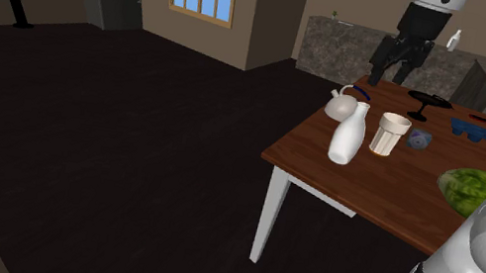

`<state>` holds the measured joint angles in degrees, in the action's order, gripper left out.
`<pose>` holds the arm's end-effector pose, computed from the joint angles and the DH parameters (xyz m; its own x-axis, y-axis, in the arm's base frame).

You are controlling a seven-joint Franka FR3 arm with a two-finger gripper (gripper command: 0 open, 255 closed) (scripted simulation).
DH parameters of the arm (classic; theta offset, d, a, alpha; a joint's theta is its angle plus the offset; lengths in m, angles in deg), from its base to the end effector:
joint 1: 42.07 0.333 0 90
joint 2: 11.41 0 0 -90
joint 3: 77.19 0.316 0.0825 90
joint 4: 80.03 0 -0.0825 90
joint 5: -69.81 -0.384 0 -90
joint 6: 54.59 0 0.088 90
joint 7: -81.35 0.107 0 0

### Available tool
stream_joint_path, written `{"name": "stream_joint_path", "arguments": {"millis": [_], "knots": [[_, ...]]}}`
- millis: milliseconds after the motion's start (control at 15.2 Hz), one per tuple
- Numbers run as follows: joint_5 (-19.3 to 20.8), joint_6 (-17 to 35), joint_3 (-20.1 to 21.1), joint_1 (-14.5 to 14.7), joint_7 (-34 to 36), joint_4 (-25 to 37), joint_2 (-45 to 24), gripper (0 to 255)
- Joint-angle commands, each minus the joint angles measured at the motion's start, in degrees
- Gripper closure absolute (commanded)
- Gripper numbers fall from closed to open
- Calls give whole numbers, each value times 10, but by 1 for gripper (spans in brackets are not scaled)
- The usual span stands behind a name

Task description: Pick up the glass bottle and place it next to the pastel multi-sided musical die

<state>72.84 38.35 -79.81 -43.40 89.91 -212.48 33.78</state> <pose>0.3106 -0.0319 0.6169 0.9739 -0.2036 0.1004 -0.2052 -0.9787 0.0055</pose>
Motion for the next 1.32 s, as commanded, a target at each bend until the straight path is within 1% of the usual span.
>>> {"name": "stream_joint_path", "arguments": {"millis": [0, 396, 726, 990, 1254], "knots": [[0, 0, 0, 0, 0, 0, 0, 0], [33, 79, -65, -20, -59, -24, -46, 0], [52, 145, -120, -33, -109, -25, -105, 0], [56, 197, -164, -39, -151, -12, -163, 0], [46, 245, -209, -40, -198, 12, -230, 0]]}}
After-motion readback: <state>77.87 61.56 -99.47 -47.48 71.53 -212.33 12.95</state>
